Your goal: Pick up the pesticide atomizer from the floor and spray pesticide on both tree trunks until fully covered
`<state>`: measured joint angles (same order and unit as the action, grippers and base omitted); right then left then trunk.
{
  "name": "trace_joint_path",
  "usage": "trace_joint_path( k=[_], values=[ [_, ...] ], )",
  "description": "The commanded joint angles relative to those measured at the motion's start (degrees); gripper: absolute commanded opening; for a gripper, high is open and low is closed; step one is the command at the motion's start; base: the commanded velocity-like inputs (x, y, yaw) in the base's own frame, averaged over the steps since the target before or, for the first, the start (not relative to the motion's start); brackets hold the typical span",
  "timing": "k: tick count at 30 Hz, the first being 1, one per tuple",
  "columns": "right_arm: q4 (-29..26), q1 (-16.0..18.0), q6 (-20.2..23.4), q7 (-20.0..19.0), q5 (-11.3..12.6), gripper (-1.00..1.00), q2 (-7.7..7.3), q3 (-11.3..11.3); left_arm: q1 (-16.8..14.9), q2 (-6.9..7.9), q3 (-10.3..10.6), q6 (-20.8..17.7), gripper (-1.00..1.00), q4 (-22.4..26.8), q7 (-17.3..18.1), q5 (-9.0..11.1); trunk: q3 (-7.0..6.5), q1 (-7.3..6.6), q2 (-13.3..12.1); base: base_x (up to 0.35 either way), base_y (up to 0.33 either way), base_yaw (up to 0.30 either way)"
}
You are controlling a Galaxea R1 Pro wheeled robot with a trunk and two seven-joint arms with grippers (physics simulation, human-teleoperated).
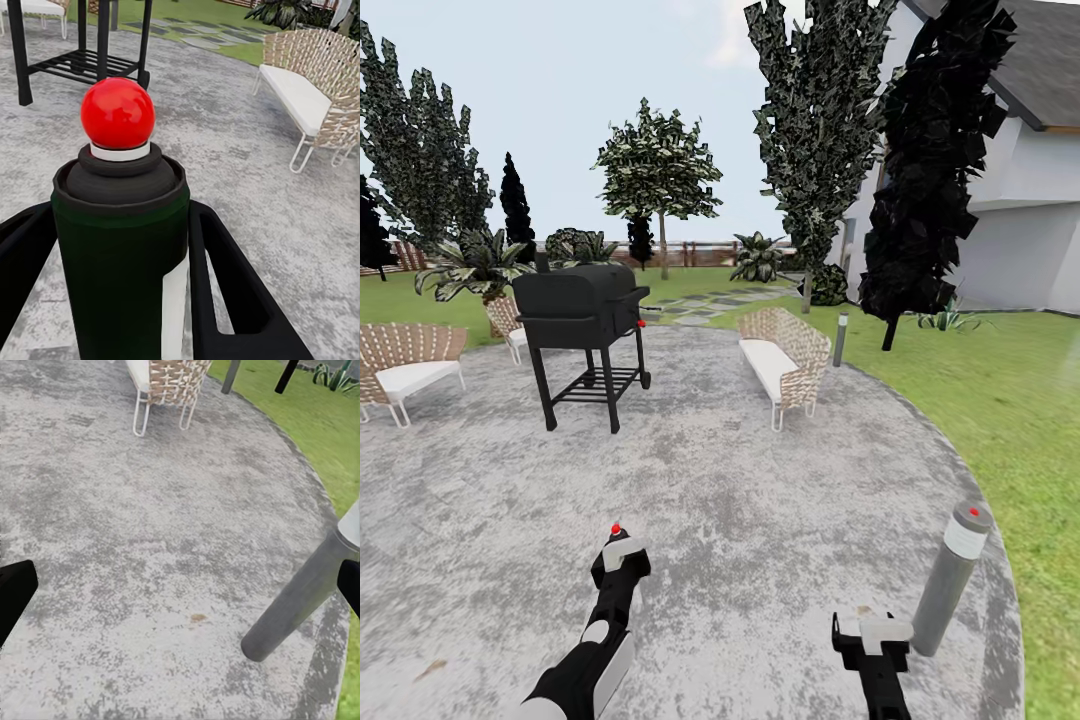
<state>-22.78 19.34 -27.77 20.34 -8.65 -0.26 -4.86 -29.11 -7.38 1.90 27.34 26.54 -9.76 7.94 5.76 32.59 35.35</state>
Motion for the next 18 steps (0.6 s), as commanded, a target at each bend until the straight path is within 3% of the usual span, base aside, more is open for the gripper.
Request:
trace_joint_path(
  k=[1,18],
  values=[
    [0.00,0.00,0.00,0.01,-0.01,1.00,0.04,-0.01,0.00,0.00,0.01,0.00,-1.00,0.01,0.00,-0.03,0.00,0.00,0.00,0.140,0.043,0.000],
    [1.05,0.00,-0.15,-0.13,-0.15,1.00,0.35,-1.03,0.01,-0.36,0.21,0.42,-1.00,0.45,0.26,-0.33,0.00,0.00,0.00,0.039,0.012,0.000]
  ],
)
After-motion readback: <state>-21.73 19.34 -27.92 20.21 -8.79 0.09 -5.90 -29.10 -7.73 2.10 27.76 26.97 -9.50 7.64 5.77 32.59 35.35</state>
